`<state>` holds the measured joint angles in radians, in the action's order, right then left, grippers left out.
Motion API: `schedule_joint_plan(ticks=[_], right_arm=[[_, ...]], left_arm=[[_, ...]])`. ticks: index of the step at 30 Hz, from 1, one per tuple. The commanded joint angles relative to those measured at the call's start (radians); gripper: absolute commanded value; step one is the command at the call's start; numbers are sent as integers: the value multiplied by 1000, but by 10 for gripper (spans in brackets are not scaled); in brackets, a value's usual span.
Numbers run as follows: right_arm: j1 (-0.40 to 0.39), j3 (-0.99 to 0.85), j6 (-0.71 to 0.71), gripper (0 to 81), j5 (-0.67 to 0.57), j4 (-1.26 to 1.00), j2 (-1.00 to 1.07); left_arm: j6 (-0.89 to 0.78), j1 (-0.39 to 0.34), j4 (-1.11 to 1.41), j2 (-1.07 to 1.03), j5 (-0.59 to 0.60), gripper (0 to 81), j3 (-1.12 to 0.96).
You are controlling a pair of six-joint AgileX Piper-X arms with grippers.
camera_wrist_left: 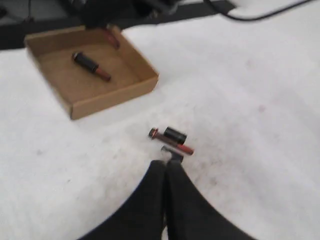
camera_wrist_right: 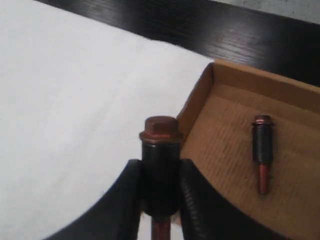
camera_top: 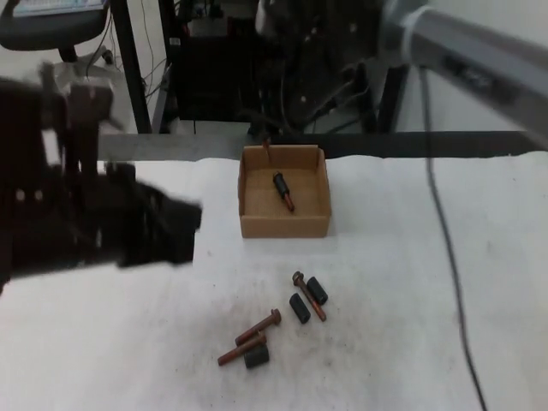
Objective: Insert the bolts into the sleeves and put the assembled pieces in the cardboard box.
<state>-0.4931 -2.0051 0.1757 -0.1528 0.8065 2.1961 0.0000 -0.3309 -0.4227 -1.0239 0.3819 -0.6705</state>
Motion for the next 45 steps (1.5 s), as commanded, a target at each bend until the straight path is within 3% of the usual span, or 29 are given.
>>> schedule_joint_plan(ticks=[1,4,13,17,21,23,27,29,32,36,37,41,45], right_arm=[[19,-70,-22,8,37,37,39],[41,-131,-18,8,44,90,109],[86,-154,-18,8,52,156,172],[89,-154,-27,8,153,154,172],[90,-154,-52,15,153,154,172],[90,-154,-73,87,130,154,172],[90,-154,-82,358,93,154,172],[90,-154,-82,398,94,154,172],[90,-154,-82,288,94,179,168],[90,-157,-79,32,84,249,153],[90,-157,-77,6,71,277,145],[100,-153,-26,4,-33,371,105],[102,-151,-15,8,-99,425,44]], left_arm=[[37,2,-49,1,-55,3,-9],[46,2,-71,1,-115,3,-9],[46,2,-59,-3,-118,3,-9],[46,2,-59,-3,-118,3,-4],[46,2,-59,-3,-118,3,-4],[46,2,-59,-3,-118,3,-4],[46,2,-59,-3,-118,3,-4],[46,2,-59,-3,-118,3,-4],[46,2,-59,-3,-110,3,-5],[81,2,-59,-3,-85,3,-5],[99,2,-59,-3,-64,3,-5],[161,0,-59,-3,60,3,-5],[188,0,-59,-21,67,3,-5]])
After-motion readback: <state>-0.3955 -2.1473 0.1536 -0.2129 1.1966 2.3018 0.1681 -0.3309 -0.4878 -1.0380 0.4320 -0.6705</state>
